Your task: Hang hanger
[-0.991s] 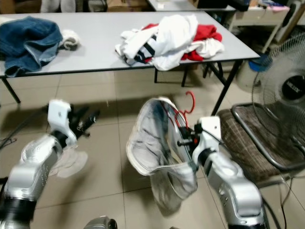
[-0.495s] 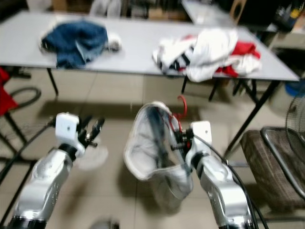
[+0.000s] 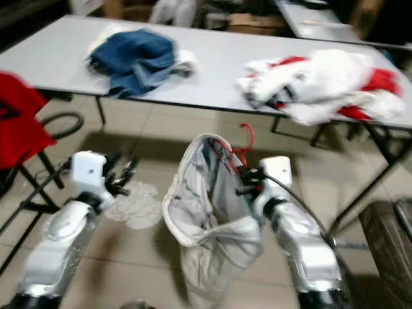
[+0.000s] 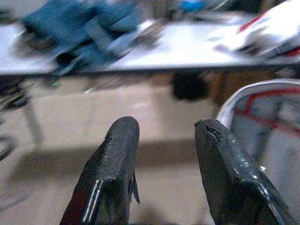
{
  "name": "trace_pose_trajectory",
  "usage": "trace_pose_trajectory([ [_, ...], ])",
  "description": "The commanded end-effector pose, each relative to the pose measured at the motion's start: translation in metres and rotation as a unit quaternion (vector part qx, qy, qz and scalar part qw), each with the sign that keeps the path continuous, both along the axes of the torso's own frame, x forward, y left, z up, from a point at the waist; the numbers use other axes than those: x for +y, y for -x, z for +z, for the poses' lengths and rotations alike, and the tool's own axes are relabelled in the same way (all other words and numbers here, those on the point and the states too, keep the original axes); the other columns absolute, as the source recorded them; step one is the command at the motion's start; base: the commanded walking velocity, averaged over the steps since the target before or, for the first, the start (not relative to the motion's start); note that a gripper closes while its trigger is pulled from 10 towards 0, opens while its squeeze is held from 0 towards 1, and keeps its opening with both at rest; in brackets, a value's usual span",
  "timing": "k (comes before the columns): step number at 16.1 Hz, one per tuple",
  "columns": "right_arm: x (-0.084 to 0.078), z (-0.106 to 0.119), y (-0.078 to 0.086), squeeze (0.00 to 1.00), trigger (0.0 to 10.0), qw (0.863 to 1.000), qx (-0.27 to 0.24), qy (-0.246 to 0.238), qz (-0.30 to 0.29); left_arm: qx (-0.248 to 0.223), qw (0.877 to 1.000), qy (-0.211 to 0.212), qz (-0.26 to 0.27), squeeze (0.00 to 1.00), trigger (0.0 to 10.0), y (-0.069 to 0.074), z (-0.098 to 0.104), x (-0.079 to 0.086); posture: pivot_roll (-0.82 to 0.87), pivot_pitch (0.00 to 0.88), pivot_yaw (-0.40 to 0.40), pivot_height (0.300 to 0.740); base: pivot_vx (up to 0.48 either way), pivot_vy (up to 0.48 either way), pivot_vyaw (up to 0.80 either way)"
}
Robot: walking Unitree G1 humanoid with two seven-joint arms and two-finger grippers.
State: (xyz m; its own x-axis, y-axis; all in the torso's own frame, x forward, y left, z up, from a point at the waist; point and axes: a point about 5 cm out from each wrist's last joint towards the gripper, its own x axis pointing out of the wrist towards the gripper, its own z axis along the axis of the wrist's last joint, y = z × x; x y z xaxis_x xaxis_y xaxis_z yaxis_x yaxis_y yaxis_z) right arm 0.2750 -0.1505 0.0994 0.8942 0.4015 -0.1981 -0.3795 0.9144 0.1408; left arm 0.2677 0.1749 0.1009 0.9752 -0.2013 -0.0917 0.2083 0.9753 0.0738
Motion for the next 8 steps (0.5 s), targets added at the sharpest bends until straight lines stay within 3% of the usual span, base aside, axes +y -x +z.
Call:
trace_pose_trajectory([
  [1, -0.008, 0.011, -0.002, 0.0, 10.0, 0.999, -0.036, 0.016, 0.013, -0.007, 1.0, -0.004, -0.012, 0.0, 10.0, -0.002, 0.005, -0.009, 0.04, 0.0, -0.038, 0.74, 0.356, 0.0, 0.0],
  [5, 0.009, 0.008, 0.011, 0.0, 10.0, 0.992, -0.024, 0.007, 0.123, -0.01, 1.0, -0.01, -0.015, 0.0, 10.0, 0.003, 0.007, -0.008, 0.05, 0.0, -0.044, 0.74, 0.357, 0.0, 0.8],
  [8, 0.014, 0.005, 0.018, 0.0, 10.0, 0.986, -0.021, 0.001, 0.163, -0.001, 1.0, -0.018, -0.01, 0.0, 10.0, 0.012, 0.004, 0.0, 0.06, 0.0, -0.048, 0.74, 0.358, 0.0, 0.8],
])
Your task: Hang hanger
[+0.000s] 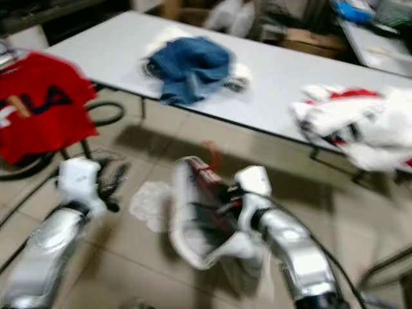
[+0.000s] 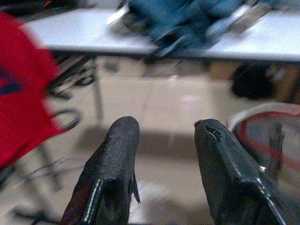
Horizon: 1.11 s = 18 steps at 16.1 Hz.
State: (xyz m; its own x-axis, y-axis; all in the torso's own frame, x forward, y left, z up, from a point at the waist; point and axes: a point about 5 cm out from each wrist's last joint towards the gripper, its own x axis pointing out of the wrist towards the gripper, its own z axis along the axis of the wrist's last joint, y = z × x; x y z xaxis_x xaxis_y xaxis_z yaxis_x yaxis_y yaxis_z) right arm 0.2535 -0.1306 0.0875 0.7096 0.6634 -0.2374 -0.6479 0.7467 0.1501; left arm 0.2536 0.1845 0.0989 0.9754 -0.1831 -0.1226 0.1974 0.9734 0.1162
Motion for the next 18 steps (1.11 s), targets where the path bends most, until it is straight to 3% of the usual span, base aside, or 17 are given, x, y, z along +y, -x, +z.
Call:
trace_pose_trajectory([
  [1, -0.006, 0.017, -0.002, 0.0, 10.0, 0.999, -0.04, -0.015, 0.006, -0.01, 1.0, 0.005, -0.013, 0.0, 10.0, 0.0, 0.006, -0.009, 0.06, 0.0, -0.048, 0.74, 0.356, 0.0, 0.8],
  [9, 0.003, 0.021, -0.002, 0.0, 10.0, 0.997, -0.052, -0.048, 0.031, -0.028, 1.0, 0.01, 0.001, 0.0, 10.0, 0.01, 0.015, 0.003, 0.1, 0.0, -0.06, 0.74, 0.357, 0.0, 0.8],
  [11, 0.003, 0.025, -0.002, 0.0, 10.0, 0.995, -0.059, -0.063, 0.041, -0.053, 0.998, 0.034, 0.005, 0.0, 10.0, 0.012, 0.026, 0.01, 0.11, 0.0, -0.064, 0.74, 0.351, 0.0, 0.8],
  [13, 0.003, 0.027, -0.002, 0.0, 10.0, 0.994, -0.064, -0.071, 0.048, -0.064, 0.997, 0.03, 0.009, 0.0, 10.0, 0.012, 0.032, 0.018, 0.11, 0.0, -0.064, 0.74, 0.351, 0.0, 0.8],
  [16, -0.002, 0.027, 0.0, 0.0, 10.0, 0.993, -0.07, -0.084, 0.038, -0.07, 0.997, 0.027, -0.015, 0.0, 10.0, 0.017, 0.036, 0.015, 0.12, 0.0, -0.063, 0.74, 0.354, 0.0, 0.8],
  [18, -0.007, 0.027, 0.0, 0.0, 10.0, 0.992, -0.073, -0.1, 0.014, -0.07, 0.997, 0.024, -0.022, 0.0, 10.0, 0.019, 0.036, 0.012, 0.12, 0.0, -0.064, 0.74, 0.351, 0.0, 0.0],
])
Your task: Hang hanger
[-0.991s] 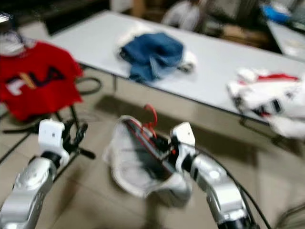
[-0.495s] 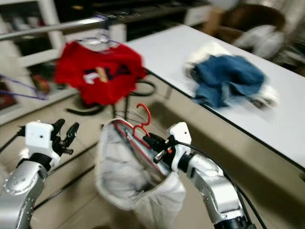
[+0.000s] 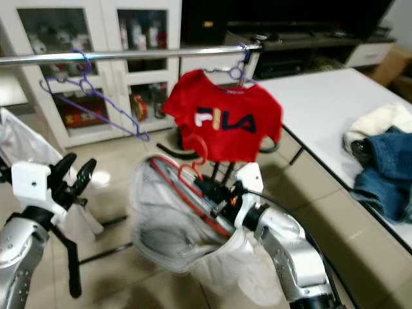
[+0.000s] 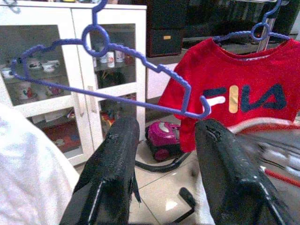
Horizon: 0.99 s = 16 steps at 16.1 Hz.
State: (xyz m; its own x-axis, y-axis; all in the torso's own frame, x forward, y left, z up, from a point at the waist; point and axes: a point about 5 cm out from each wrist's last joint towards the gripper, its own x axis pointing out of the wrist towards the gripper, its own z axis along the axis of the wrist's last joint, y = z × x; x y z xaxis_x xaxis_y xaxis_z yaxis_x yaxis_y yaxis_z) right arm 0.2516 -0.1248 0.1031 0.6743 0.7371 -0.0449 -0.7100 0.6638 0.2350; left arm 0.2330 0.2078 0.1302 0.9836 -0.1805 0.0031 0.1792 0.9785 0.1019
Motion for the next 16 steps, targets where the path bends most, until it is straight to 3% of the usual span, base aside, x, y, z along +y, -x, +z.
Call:
trace_pose_trajectory([
  [1, -0.015, 0.01, -0.002, 0.0, 10.0, 0.999, -0.022, -0.01, -0.033, -0.011, 1.0, 0.005, -0.027, 0.0, 10.0, -0.001, 0.005, -0.012, 0.12, 0.0, -0.065, 0.74, 0.352, 0.0, 0.0],
  [6, -0.022, -0.004, 0.01, 0.0, 10.0, 0.998, 0.001, 0.023, -0.056, 0.05, 0.997, -0.031, -0.055, 0.0, 10.0, 0.0, -0.018, -0.016, 0.11, 0.0, -0.041, 0.74, 0.336, 0.0, 0.0],
  [10, -0.028, -0.009, 0.015, 0.0, 10.0, 0.996, 0.01, 0.023, -0.09, 0.052, 0.997, 0.001, -0.054, 0.0, 10.0, -0.007, -0.022, -0.028, 0.09, 0.0, 0.003, 0.74, 0.151, 0.0, 0.0],
  [13, -0.031, -0.013, 0.014, 0.0, 10.0, 0.99, 0.002, 0.049, -0.133, 0.056, 0.997, -0.011, -0.052, 0.0, 10.0, -0.012, -0.027, -0.03, 0.09, 0.0, 0.027, 0.74, 0.0, 0.0, 0.0],
  [14, -0.034, -0.017, 0.011, 0.0, 10.0, 0.984, 0.01, 0.05, -0.172, 0.053, 0.997, -0.011, -0.052, 0.0, 10.0, -0.014, -0.026, -0.031, 0.09, 0.0, 0.03, 0.74, 0.0, 0.0, 0.0],
  [16, -0.033, -0.019, 0.01, 0.0, 10.0, 0.981, 0.016, 0.046, -0.19, 0.047, 0.997, -0.014, -0.056, 0.0, 10.0, -0.019, -0.023, -0.034, 0.09, 0.0, 0.036, 0.74, 0.0, -0.416, 0.4],
])
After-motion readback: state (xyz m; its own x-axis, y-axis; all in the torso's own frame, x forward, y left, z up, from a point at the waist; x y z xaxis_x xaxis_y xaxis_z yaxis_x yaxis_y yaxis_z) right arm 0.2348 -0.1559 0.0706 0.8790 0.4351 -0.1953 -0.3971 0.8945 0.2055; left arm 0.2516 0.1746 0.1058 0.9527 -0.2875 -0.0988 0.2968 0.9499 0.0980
